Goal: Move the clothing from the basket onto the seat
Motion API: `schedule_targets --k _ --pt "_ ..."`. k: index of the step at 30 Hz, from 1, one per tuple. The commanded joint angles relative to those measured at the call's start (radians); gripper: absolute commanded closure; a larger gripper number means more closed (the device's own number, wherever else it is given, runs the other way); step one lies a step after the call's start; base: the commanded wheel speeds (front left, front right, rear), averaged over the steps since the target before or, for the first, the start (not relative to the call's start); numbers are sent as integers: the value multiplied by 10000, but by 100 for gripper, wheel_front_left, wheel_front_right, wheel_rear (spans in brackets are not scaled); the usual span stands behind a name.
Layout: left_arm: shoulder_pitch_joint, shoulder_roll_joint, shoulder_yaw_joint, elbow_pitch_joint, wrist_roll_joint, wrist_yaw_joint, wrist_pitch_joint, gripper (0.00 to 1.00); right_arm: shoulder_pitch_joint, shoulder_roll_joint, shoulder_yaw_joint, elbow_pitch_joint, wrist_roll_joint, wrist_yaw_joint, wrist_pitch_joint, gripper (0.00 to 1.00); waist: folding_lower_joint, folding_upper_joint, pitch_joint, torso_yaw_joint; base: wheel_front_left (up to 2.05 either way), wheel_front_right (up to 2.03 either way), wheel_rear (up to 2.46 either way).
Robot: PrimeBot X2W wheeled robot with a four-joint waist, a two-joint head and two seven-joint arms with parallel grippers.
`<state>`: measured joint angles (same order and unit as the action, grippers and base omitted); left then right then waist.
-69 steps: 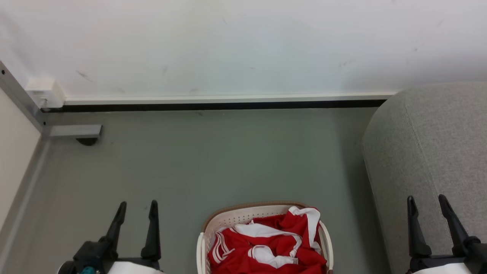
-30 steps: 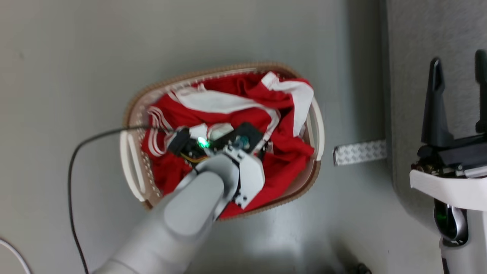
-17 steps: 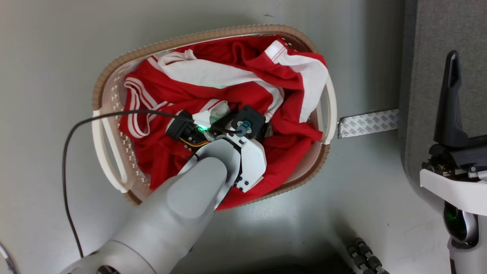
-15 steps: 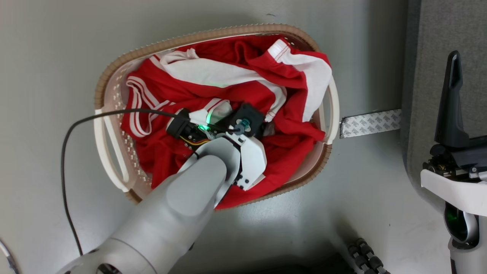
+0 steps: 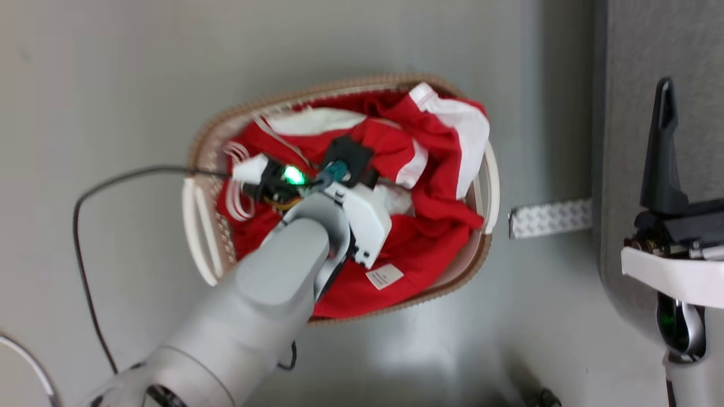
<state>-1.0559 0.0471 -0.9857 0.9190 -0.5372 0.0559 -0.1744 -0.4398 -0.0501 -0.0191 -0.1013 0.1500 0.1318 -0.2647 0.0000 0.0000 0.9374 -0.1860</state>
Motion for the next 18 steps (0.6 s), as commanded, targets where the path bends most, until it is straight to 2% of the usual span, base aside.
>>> schedule_targets --k 1,8,18 --pt "254 59 -16 48 -243 -48 -126 100 264 -8 -112 95 -56 -21 4 0 0 0 -985 326 0 0 0" --pt "1319 51 127 -137 -1234 -332 -580 100 1117 -7 -480 598 -54 -21 5 0 0 0 -3103 723 0 0 0" --pt "2831 228 561 -1017 -1632 -174 -897 100 2219 -9 -590 1109 -166 -21 5 0 0 0 -5419 1180 0 0 0"
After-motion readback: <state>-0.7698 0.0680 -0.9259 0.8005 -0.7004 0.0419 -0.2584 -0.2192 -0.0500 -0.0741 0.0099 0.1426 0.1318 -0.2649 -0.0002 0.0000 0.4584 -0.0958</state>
